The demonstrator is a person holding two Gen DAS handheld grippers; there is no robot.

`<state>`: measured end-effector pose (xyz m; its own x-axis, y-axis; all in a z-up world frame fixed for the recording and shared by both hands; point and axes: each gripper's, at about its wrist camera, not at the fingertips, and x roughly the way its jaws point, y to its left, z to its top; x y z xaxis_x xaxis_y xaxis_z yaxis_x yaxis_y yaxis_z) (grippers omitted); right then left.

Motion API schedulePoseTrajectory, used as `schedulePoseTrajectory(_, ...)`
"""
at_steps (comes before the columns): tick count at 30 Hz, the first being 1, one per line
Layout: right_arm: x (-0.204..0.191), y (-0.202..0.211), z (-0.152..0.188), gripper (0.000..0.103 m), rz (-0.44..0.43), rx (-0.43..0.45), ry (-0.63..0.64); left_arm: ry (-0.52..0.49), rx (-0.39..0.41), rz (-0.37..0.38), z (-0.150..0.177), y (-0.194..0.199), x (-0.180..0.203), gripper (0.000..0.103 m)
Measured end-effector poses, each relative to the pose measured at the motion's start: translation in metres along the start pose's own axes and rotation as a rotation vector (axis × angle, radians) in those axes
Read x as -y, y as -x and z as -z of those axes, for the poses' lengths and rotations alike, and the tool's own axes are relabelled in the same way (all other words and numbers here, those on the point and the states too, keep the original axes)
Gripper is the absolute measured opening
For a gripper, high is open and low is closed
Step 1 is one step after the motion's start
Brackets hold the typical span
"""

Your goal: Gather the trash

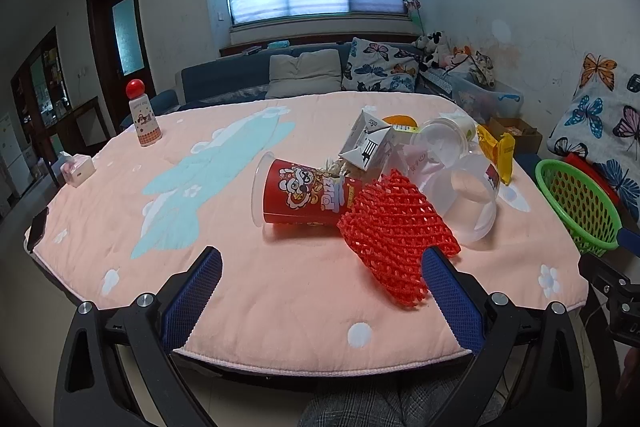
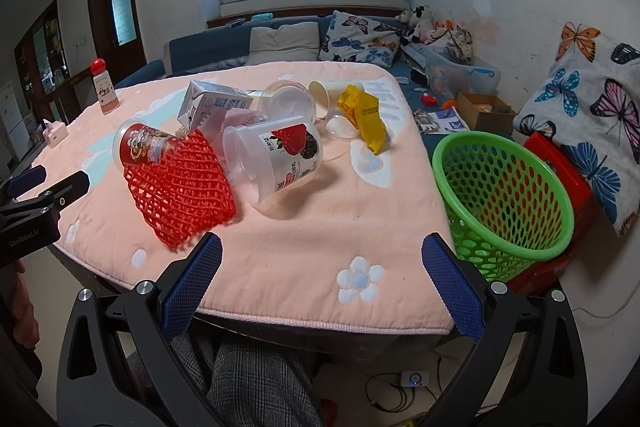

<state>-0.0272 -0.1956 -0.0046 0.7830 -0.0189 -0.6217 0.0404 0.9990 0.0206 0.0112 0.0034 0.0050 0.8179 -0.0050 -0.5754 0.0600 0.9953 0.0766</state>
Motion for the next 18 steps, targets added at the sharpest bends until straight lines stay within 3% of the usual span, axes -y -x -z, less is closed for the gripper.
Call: schedulePoseTrajectory(18, -0.0008, -0.0082, -0.0072, 0.098, -0.013, 0.002, 0.012, 0.004, -0.004, 0.002, -0.0076, -0.0087, -0.0055, 0.097)
